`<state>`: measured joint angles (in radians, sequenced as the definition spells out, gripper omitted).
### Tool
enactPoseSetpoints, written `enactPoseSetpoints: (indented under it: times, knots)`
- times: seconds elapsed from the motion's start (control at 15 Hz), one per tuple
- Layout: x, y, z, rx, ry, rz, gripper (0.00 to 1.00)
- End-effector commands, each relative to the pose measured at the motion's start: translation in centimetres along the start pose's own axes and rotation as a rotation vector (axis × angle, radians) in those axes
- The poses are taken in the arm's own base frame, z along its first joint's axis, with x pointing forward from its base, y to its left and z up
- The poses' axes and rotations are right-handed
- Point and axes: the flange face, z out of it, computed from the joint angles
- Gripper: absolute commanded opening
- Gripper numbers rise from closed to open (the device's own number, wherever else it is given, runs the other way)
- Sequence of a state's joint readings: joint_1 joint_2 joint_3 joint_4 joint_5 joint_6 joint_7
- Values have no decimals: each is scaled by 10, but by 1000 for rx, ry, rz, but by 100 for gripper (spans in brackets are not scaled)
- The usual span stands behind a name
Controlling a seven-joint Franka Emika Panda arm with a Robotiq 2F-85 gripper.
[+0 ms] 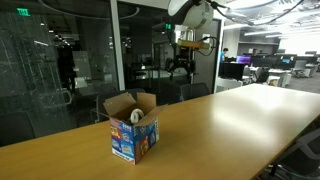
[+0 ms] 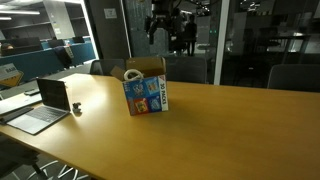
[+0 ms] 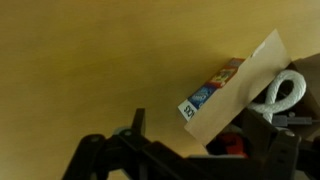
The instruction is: Pick up the measuring tape from the table and put it in the box
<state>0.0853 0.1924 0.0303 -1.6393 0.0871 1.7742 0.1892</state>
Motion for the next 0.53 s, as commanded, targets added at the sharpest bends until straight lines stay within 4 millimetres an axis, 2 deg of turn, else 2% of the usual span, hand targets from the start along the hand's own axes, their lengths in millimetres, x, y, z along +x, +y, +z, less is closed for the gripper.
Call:
enactPoseSetpoints:
  times: [0.0,0.27,0.47]
  knots:
    - [-58,19,10,32,-35,-37,100]
    - [-103,45,10,-27,68,-86,100]
    - [-140,68,22,-44,105,-74,100]
